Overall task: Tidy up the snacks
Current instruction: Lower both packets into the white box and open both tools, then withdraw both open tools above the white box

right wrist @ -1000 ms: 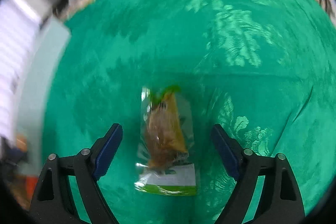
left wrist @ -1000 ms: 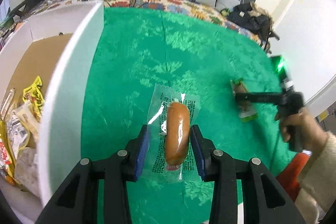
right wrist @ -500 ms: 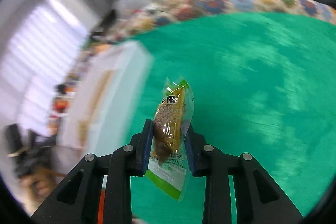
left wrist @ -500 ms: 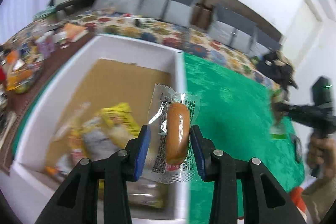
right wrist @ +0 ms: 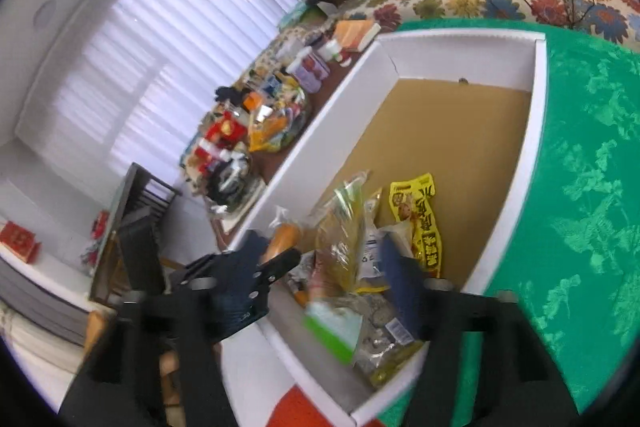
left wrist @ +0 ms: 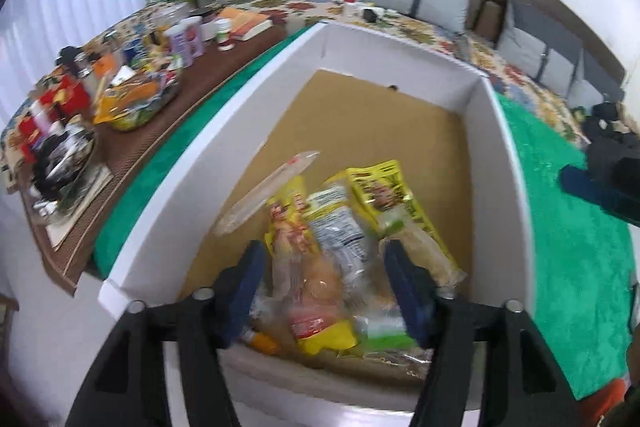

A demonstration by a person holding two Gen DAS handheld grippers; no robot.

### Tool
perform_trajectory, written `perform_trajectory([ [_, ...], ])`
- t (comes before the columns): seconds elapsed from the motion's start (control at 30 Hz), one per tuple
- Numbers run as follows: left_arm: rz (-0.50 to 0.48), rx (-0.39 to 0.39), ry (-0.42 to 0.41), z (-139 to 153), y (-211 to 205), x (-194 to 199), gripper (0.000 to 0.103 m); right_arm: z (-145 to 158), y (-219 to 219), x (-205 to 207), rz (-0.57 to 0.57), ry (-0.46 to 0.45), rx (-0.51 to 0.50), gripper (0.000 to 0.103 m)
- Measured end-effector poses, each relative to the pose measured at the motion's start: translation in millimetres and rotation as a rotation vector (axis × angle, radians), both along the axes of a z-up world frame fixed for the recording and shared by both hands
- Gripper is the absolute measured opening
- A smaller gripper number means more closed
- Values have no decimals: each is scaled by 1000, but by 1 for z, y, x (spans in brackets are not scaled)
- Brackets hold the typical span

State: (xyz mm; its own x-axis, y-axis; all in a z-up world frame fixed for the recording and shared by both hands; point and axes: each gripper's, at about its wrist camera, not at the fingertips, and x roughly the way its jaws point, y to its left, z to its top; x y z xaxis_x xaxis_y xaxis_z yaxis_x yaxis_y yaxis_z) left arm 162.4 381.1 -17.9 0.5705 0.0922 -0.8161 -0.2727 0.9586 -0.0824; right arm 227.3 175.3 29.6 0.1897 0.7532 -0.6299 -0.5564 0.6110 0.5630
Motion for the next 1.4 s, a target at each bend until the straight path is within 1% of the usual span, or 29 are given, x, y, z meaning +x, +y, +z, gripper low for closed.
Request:
perform_trajectory([
  [0.03, 9, 18, -4, 2, 1, -2, 73, 1, -3, -3, -9, -28, -2, 69],
  [0.07, 17, 51, -20, 5, -2, -6, 75, 3, -7, -5, -18, -66, -13, 69],
  [0.1, 23, 86, -43, 10, -6, -10, 78, 8, -11, -8, -28, -121, -37, 73],
  [0.13, 26, 112, -66, 15, -9, -13, 79, 14, -16, -12, -40, -188, -76, 75],
  [0.17, 26, 134, -97, 21, -14, -18, 80, 20, -19, -17, -47, -247, -121, 80],
  [0.2, 32, 150, -127, 28, -19, -23, 85, 28, -24, -22, -55, -326, -184, 85],
  [0.23, 46, 164, -151, 34, -23, -28, 93, 32, -28, -27, -61, -379, -218, 85],
  [0.3, 88, 192, -200, 47, -29, -37, 103, 41, -37, -37, -75, -480, -255, 85],
  [0.37, 112, 203, -222, 56, -31, -41, 103, 46, -46, -46, -92, -529, -263, 85],
  [0.5, 141, 198, -228, 65, -33, -48, 103, 43, -48, -51, -111, -520, -307, 85],
  [0.63, 161, 248, -230, 72, -36, -54, 103, 37, -48, -56, -108, -482, -293, 85],
  [0.73, 166, 284, -232, 77, -40, -59, 103, 36, -45, -61, -126, -486, -297, 85],
  [0.9, 166, 302, -233, 81, -40, -62, 103, 28, -35, -65, -114, -453, -341, 85],
  [1.0, 167, 300, -235, 83, -39, -63, 103, 25, -31, -72, -104, -456, -351, 85],
  [1.07, 155, 281, -231, 83, -39, -63, 103, 25, -28, -76, -99, -460, -357, 85],
  [1.17, 136, 241, -168, 78, -35, -56, 103, 25, -24, -78, -96, -443, -362, 85],
  [1.3, 152, 262, -158, 71, -36, -57, 103, 23, -18, -79, -88, -428, -373, 85],
  [1.4, 145, 250, -149, 66, -34, -58, 103, 20, -13, -79, -89, -423, -386, 85],
])
